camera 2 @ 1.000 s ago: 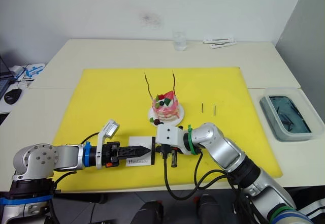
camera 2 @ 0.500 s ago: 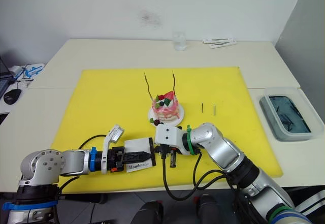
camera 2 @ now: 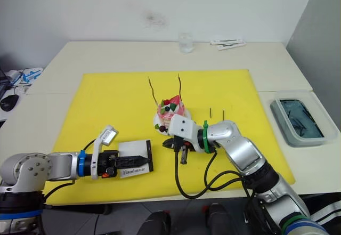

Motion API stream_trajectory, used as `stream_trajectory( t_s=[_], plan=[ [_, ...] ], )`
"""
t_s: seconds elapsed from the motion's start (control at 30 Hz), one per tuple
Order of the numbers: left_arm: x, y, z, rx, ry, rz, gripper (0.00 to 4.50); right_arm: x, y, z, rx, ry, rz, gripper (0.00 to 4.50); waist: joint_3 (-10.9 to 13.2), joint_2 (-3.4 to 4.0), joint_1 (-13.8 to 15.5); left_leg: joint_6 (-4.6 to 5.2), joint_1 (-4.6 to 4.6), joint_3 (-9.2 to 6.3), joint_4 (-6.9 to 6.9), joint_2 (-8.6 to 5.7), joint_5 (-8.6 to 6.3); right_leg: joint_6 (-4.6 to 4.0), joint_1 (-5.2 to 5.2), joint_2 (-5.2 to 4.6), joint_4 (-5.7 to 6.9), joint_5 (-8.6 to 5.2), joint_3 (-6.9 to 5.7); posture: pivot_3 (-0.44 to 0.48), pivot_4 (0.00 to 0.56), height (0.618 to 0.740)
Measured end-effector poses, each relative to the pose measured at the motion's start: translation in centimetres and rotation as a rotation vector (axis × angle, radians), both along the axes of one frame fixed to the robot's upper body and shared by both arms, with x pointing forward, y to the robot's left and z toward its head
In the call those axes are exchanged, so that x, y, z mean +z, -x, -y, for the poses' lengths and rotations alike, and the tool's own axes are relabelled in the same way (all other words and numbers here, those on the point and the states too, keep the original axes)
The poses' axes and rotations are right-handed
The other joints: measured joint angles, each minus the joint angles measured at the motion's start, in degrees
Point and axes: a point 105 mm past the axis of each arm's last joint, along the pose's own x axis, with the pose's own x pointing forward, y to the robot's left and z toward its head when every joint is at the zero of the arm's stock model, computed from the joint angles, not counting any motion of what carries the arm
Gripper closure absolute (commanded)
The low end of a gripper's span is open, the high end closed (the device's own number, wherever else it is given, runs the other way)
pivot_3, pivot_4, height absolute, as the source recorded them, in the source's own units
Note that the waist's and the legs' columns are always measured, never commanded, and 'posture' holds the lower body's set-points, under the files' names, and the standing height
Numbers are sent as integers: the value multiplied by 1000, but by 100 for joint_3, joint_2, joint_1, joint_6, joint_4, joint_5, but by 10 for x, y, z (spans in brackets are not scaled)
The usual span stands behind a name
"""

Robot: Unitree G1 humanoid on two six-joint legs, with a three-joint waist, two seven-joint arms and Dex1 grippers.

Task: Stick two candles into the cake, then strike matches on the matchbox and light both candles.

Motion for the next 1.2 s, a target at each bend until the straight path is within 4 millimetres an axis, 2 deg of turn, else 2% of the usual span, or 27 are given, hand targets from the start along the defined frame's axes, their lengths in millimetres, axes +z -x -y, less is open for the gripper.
stream_trajectory(
  t_s=[0.17,0.33,0.47,0.6,0.7,0.8,0.93,1.07,1.1,1.13,1.2],
  plan=[
    [15,3,2,-75,43,50,4457,17,-1,19,-112,-85,4,4500,0,0,4,0,-2,3,-4,0,0,-2,-1,0,-5,-2,1,0,150,740],
    [13,8,9,-126,62,30,4457,16,7,38,-178,-103,-39,4500,1,0,3,2,-4,3,-6,1,-1,-4,-4,0,-4,-3,1,0,150,740],
    [7,2,18,-135,57,29,4457,8,16,50,-210,-86,-67,4500,1,1,6,2,-3,5,-3,0,-1,0,-1,0,-5,-1,2,0,150,740],
    [-12,0,25,-124,45,-37,4457,6,19,51,-219,-81,-75,4500,1,0,-3,2,-2,6,-1,3,-1,2,-3,4,-3,0,3,0,150,740],
    [-16,-5,28,-114,39,-47,4457,2,23,49,-191,-49,-61,4500,1,0,-4,2,-2,1,-2,3,-1,0,-3,5,-1,-1,-1,0,150,740],
    [-19,-8,27,-107,17,-53,4457,-11,28,42,-131,3,-49,4500,0,0,-16,2,-2,5,-2,3,-1,0,-2,5,-3,-1,3,0,150,740],
    [-29,-7,28,-113,-13,-90,4457,-27,25,35,-104,40,-51,4500,1,0,-35,2,-3,5,-1,3,-1,1,-3,5,-3,-1,3,0,150,740],
    [-30,-6,28,-122,-18,-93,4457,-26,19,33,-92,50,-22,4500,0,0,-46,2,-2,3,-2,3,-1,0,-2,4,-2,-1,2,0,150,740],
    [-30,-6,28,-122,-19,-93,3920,-25,19,31,-82,49,-17,4500,0,0,-47,2,-2,2,-3,3,-1,0,-2,4,-2,-1,1,0,150,740],
    [-30,-6,28,-121,-20,-93,3792,-26,20,30,-74,50,-20,4500,0,0,-49,2,-2,2,-3,3,-1,-1,-2,4,-3,-2,1,0,150,740],
    [-31,-7,27,-118,-25,-95,3140,-28,21,28,-64,54,-28,4500,0,0,-50,2,-3,3,-3,3,-1,-1,-2,4,-3,-2,2,0,150,740]
  ],
)
